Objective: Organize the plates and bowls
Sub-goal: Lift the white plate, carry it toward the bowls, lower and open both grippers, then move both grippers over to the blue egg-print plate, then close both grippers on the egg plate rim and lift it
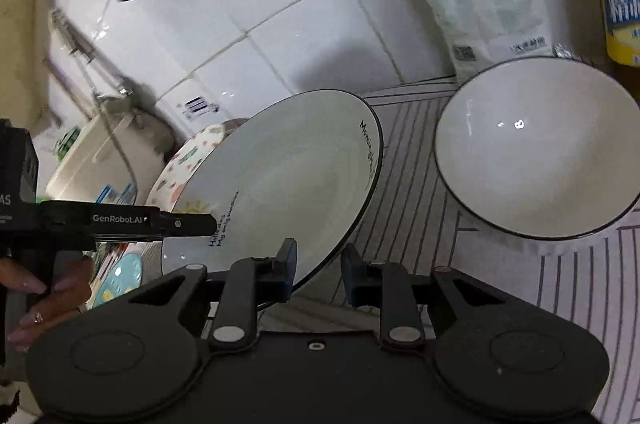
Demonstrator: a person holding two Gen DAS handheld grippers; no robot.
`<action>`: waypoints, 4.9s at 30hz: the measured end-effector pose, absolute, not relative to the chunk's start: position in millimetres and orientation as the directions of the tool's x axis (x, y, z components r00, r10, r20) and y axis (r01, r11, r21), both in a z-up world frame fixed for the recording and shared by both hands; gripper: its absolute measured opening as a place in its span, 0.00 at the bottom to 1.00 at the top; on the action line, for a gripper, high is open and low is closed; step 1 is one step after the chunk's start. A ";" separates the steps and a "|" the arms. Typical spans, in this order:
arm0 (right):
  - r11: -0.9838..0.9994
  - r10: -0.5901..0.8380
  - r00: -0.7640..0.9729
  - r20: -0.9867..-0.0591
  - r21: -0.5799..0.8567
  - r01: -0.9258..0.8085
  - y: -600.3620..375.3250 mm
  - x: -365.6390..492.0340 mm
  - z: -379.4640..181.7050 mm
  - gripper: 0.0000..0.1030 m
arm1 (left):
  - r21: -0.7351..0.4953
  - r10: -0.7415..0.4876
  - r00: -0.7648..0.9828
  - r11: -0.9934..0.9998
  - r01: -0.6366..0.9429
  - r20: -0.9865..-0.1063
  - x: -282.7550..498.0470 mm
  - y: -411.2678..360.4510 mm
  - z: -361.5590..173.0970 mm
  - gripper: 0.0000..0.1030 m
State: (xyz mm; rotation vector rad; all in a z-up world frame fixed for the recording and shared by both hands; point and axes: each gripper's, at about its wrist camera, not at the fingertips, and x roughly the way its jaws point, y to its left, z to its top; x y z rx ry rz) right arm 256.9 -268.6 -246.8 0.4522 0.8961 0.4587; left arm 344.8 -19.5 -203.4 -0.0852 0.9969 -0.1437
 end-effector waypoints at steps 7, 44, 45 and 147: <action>0.854 0.497 0.549 -0.672 0.491 -0.173 -257.3 266.3 -253.0 0.32 | -0.172 -0.185 0.519 0.982 0.073 -0.835 369.1 -25.4 -215.3 0.26; 0.936 0.346 0.616 -0.708 0.302 -0.179 -236.5 230.8 -163.7 0.68 | -0.063 -0.085 0.485 0.996 0.062 -0.870 293.1 -10.2 -156.1 0.54; 0.936 0.350 0.622 -0.700 0.297 -0.191 -233.9 226.8 -158.1 0.68 | -0.063 -0.084 0.496 0.996 0.059 -0.864 287.0 -5.9 -152.4 0.56; 0.815 0.578 0.417 -0.701 0.469 -0.342 -13.6 176.8 -263.1 0.22 | -0.144 -0.096 0.425 0.986 -0.083 -0.900 184.0 222.0 -222.8 0.34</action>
